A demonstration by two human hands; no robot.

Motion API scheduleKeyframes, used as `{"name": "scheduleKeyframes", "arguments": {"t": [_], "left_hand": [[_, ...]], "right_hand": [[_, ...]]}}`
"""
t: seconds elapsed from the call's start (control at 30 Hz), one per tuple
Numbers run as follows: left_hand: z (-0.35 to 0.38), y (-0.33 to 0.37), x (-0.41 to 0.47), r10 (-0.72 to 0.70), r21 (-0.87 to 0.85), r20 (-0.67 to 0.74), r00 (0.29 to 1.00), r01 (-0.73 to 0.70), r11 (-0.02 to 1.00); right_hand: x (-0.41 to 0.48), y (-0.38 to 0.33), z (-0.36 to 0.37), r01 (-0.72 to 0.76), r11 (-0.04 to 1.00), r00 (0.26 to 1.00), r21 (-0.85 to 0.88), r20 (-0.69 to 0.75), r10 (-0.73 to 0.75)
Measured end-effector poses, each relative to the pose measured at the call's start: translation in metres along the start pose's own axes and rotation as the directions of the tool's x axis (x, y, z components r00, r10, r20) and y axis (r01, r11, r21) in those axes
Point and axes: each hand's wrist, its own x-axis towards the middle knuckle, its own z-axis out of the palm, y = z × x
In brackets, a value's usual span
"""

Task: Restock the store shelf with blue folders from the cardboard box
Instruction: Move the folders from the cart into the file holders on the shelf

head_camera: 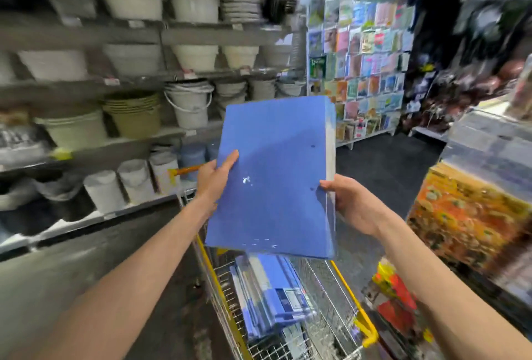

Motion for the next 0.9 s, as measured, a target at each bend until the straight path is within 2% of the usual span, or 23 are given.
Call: {"name": "scheduleKeyframes", "arguments": {"t": [0.1, 0.17, 0.23, 0.3, 0.4, 0.7, 0.8, 0.9], "left_hand": [[-0.004, 0.036, -0.018, 0.131, -0.028, -0.027, 0.991, -0.132, 0.991], [-0.005, 0.062, -0.031, 0.17, -0.052, -0.011, 0.985, -0.171, 0.984], [-0.004, 0.086, -0.041, 0.223, -0.051, 0.017, 0.975, -0.222, 0.974], [-0.003, 0.114, -0.053, 0.286, -0.062, 0.064, 0.956, -0.282, 0.957], [0.0, 0.144, -0.066, 0.37, -0.079, 0.074, 0.926, -0.365, 0.928], [0.067, 0.175, -0.144, 0.445, -0.219, 0.142, 0.884, -0.41, 0.885], [0.102, 0.19, -0.191, 0.479, -0.275, 0.19, 0.857, -0.421, 0.864], [0.147, 0.201, -0.241, 0.478, -0.374, 0.313, 0.821, -0.355, 0.856]], "right_hand": [[-0.016, -0.032, 0.017, 0.006, 0.999, 0.998, 0.05, -0.057, -0.003], [-0.025, -0.053, 0.03, 0.1, 0.993, 0.989, 0.07, -0.114, -0.092], [-0.034, -0.072, 0.044, 0.234, 0.971, 0.949, 0.042, -0.225, -0.219], [-0.046, -0.088, 0.056, 0.308, 0.951, 0.889, 0.043, -0.368, -0.271], [-0.069, -0.106, 0.065, 0.35, 0.936, 0.848, 0.031, -0.434, -0.302], [-0.194, -0.14, 0.053, 0.39, 0.918, 0.767, -0.077, -0.524, -0.37], [-0.251, -0.157, 0.037, 0.424, 0.893, 0.681, -0.15, -0.597, -0.424], [-0.316, -0.176, 0.016, 0.421, 0.87, 0.592, -0.255, -0.65, -0.477]]}}
